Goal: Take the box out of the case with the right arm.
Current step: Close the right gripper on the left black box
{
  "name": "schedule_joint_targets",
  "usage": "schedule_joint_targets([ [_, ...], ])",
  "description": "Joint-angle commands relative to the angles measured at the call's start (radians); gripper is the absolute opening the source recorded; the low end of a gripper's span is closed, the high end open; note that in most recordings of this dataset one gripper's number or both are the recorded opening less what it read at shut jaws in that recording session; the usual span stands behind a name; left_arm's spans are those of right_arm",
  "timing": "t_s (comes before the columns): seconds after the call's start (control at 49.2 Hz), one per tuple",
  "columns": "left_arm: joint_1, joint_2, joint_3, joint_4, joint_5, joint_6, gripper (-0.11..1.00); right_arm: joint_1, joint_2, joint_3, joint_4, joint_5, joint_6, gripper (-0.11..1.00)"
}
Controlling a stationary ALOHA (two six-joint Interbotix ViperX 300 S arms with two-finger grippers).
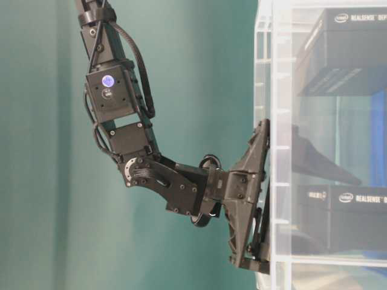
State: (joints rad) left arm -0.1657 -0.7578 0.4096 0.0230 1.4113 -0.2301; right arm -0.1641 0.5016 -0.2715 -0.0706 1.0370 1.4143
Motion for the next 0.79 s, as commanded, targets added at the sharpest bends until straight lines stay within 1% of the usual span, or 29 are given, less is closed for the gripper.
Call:
schedule_joint_targets([
  [0.0, -0.003, 0.000, -0.011, 0.005, -0.003, 0.002, 0.00, 0.003, -0.021, -0.021, 0.005, 0.005, 0.014, 0.82],
  [0.061, -0.005, 0.000, -0.012, 0.005, -0.005, 0.002, 0.00, 0.003, -0.023, -0.028, 0.005, 0.020, 0.041, 0.71],
  [0.528, -0.005, -0.002, -0.012, 0.005, -0.003, 0.002, 0.00, 0.009, -0.025, -0.057, 0.005, 0.034, 0.046, 0.69],
  [0.63, -0.003, -0.002, -0.011, 0.005, -0.005, 0.000, 0.00, 0.011, -0.032, -0.077, 0.003, 0.057, 0.048, 0.69],
  [0.772, -0.005, -0.002, -0.012, 0.005, -0.005, 0.000, 0.00, 0.011, -0.051, -0.117, 0.000, 0.120, 0.048, 0.68],
])
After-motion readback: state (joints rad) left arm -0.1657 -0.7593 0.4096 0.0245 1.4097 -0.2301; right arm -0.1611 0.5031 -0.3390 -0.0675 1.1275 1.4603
